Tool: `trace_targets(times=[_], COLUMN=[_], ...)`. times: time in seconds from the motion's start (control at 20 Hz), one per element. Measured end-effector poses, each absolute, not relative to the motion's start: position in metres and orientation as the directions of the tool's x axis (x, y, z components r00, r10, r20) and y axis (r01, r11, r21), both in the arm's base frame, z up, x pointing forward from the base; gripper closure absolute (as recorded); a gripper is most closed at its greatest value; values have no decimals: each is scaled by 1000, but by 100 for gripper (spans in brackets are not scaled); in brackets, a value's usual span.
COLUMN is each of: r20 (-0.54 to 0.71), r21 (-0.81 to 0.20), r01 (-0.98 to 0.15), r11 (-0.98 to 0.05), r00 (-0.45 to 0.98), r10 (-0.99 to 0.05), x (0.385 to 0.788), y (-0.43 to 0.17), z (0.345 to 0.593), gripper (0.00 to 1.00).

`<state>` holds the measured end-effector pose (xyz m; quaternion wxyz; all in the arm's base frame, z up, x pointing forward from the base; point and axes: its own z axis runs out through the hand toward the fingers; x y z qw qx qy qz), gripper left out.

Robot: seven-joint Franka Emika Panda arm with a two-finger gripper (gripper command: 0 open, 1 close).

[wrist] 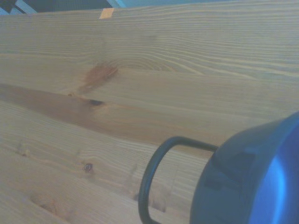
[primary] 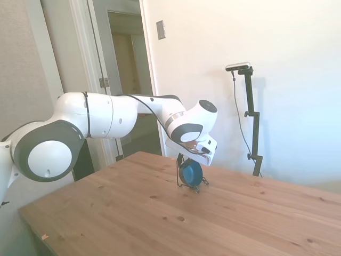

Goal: Unload the bowl

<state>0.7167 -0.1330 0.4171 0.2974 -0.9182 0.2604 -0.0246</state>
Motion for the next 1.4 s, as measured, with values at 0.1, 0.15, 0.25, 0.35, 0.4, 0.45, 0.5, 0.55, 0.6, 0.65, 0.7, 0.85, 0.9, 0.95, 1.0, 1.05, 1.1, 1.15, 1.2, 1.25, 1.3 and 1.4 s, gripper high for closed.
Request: trace_targets(times=[0.1, 0.15, 0.25, 0.35, 0.4, 0.45, 0.5, 0.55, 0.6, 0.65, 0.7, 0.85, 0.9, 0.95, 1.0, 1.05, 1.1, 1.15, 1.2, 1.25, 1.3, 1.4], r20=[-113, -115, -117, -118, -120, -121, -122, -123, -122, -121, -120, -107, -96, -85, -76, -65, -55, -47, -43, -39, -35, -24], r21=[-578, -590, -608, -631, -643, -657, -670, -684, -699, -714, -728, -762, -766, -767, -767, -767, -764, -759, -751, -739, -727, -701], r01=[-457, -453, -447, -437, -432, -427, -422, -416, -410, -402, -392, -358, -345, -335, -326, -316, -306, -299, -297, -295, -291, -282], r11=[-676, -669, -656, -641, -632, -621, -611, -599, -586, -573, -562, -541, -543, -548, -552, -559, -567, -578, -590, -606, -622, -655], r00=[865, 867, 868, 871, 872, 873, 874, 875, 876, 877, 881, 892, 896, 899, 901, 904, 908, 911, 913, 916, 920, 927], r10=[-488, -485, -483, -477, -474, -472, -471, -468, -466, -464, -458, -439, -433, -430, -427, -422, -415, -410, -405, -398, -389, -375], x=[717, 716, 715, 714, 713, 712, 712, 711, 710, 709, 707, 703, 701, 699, 696, 691, 684, 676, 667, 656, 645, 623], y=[-134, -135, -139, -144, -147, -150, -152, -156, -159, -163, -167, -175, -176, -176, -174, -172, -169, -166, -163, -160, -156, -147], z=[418, 418, 418, 418, 418, 419, 419, 420, 421, 422, 424, 432, 437, 443, 449, 457, 464, 471, 478, 484, 489, 499], gripper=[100, 100, 100, 100, 100, 100, 100, 100, 100, 100, 100, 100, 100, 100, 100, 100, 100, 100, 100, 100, 100, 100])
